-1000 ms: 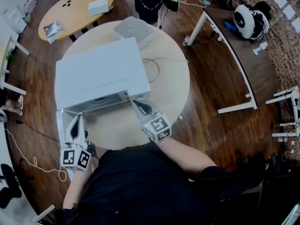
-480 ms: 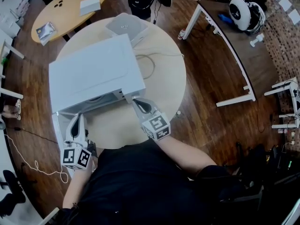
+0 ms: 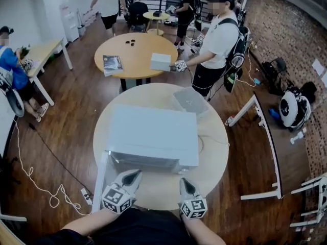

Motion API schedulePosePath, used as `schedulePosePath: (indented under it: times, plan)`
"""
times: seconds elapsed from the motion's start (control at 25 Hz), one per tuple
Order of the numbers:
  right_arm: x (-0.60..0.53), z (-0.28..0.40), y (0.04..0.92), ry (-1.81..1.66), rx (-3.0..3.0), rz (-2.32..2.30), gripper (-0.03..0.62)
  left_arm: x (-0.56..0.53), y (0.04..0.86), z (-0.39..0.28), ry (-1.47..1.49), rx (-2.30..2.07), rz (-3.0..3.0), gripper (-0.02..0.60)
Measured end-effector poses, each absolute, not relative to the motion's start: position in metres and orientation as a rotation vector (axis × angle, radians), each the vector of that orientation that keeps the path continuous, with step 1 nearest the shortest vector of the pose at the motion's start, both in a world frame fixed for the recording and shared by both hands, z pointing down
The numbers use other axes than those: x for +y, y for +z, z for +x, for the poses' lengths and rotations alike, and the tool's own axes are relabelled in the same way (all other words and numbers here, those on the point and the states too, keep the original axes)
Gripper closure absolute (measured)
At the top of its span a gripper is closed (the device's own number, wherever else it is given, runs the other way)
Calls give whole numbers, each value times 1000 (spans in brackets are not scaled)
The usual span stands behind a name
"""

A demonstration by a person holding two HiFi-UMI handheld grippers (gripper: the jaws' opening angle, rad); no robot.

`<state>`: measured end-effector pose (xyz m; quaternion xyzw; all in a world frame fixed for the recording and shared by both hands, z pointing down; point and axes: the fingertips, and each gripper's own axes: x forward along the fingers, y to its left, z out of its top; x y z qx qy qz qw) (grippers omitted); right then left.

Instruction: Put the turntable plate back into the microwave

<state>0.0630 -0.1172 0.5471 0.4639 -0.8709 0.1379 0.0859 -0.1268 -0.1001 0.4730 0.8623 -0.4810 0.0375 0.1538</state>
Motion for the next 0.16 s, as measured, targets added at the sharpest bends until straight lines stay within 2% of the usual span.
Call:
schedulePosePath:
  times: [0.16]
  plan:
    - [-86, 54, 552, 441, -2571, 1405, 592, -81, 478, -138, 110, -1345, 2476, 577]
